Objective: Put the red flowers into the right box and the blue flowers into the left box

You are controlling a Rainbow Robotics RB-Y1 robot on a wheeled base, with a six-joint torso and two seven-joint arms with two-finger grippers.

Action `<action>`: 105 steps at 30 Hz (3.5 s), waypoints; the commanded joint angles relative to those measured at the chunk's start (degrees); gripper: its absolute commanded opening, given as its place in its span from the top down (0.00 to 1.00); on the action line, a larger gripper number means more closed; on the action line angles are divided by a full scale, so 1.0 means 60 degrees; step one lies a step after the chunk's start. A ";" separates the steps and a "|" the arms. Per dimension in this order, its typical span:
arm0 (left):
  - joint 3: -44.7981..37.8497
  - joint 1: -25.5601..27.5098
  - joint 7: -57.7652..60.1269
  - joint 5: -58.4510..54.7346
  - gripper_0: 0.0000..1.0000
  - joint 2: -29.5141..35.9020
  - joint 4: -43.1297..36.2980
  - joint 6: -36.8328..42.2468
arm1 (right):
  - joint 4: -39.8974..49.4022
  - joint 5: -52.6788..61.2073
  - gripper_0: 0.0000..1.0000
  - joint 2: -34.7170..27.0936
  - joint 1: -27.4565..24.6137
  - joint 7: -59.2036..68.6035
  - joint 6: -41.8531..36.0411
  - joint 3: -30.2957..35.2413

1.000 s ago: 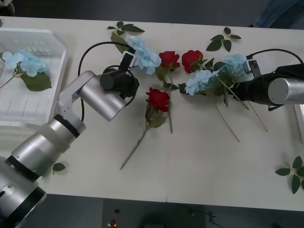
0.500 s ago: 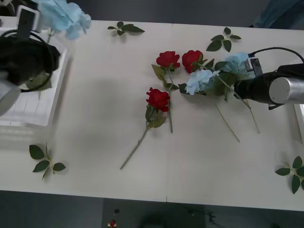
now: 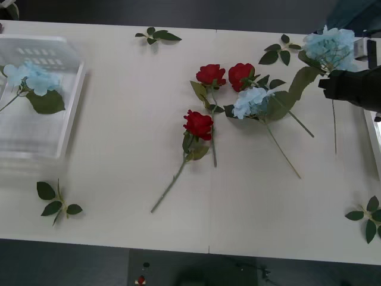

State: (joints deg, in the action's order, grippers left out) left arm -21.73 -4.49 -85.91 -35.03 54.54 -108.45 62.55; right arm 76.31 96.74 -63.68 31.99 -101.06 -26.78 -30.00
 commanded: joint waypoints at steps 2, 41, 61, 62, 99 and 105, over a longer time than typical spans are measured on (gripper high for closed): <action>0.0414 -0.0292 -0.0712 -0.0403 0.00 0.0065 0.0321 -0.0523 | 0.1710 0.1353 1.00 -0.0857 -0.1919 -0.2009 -0.0415 0.2217; 0.3095 -0.2973 -1.0863 -1.3264 0.00 -0.4052 0.4686 0.1675 | 0.4200 0.8135 1.00 0.0696 -0.1289 -0.8000 -0.3433 0.2114; 0.3813 -0.4555 -1.1516 -1.1286 0.00 -0.6571 0.4716 0.1924 | 0.2531 0.8838 1.00 0.2146 0.1435 -0.7722 -0.3389 -0.0230; 0.3886 -0.4584 -1.1516 -1.1140 0.00 -0.6703 0.4730 0.1777 | 0.2531 0.8853 1.00 0.2219 0.1479 -0.7678 -0.3345 -0.0259; 0.3681 -0.4496 -1.1516 -1.0510 1.00 -0.7714 0.4730 0.2583 | 0.2531 0.8926 1.00 0.2732 0.1933 -0.7634 -0.2759 -0.0859; 0.3739 -0.4496 -1.1516 -1.0481 0.93 -0.7714 0.4716 0.2480 | 0.2531 0.8926 1.00 0.2732 0.1933 -0.7634 -0.2759 -0.0859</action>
State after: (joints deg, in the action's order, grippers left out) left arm 0.30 -31.03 -155.49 -98.04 9.03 -79.24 77.73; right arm 90.69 150.05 -47.88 42.03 -148.43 -42.90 -35.77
